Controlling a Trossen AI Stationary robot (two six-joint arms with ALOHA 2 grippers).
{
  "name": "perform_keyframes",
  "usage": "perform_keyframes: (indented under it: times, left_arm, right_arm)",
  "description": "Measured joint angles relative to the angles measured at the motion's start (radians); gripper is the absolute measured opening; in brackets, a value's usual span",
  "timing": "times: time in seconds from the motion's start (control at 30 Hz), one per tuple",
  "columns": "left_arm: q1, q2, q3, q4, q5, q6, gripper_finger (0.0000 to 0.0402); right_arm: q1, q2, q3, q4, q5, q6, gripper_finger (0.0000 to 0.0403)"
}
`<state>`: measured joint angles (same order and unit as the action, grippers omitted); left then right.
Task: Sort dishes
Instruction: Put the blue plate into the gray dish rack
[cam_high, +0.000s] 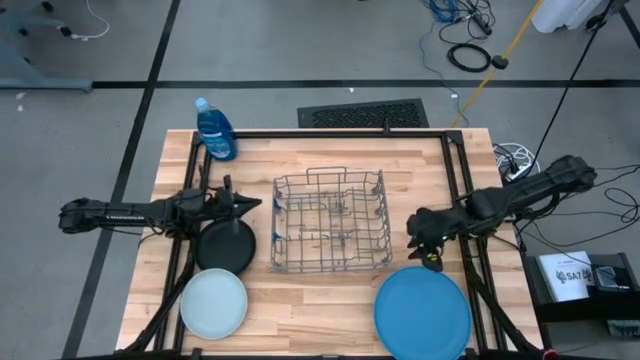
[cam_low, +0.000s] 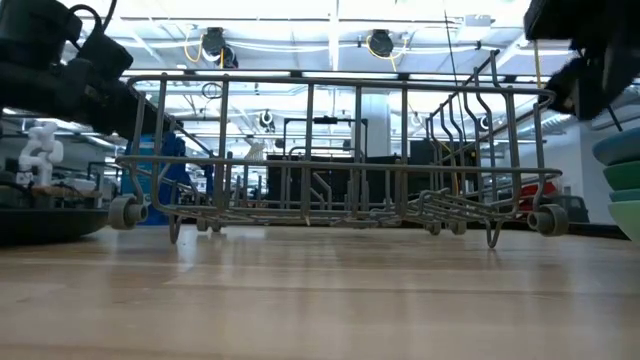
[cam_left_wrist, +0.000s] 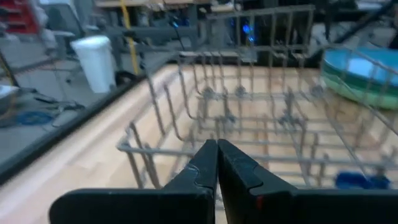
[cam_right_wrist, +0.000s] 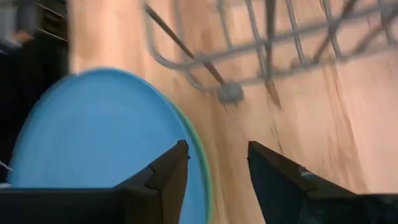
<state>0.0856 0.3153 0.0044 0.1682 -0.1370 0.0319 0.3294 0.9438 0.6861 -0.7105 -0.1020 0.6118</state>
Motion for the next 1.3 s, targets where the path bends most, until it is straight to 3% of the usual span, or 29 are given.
perform_keyframes:
  times: [0.47,1.0,1.3]
  left_arm:
    - [0.000,0.000,0.000,0.114,-0.140,0.001,0.0013]
    - [0.000,0.000,0.000,0.112,-0.161,0.002,0.0013]
    - [0.000,0.000,0.000,0.112,-0.161,0.002,0.0013]
  right_arm:
    - [0.014,0.206,0.000,0.006,-0.071,-0.001,0.0176]
    - [0.027,0.184,0.001,0.065,-0.114,0.003,0.0176]
    - [0.081,0.239,0.001,0.092,-0.110,0.017,0.0176]
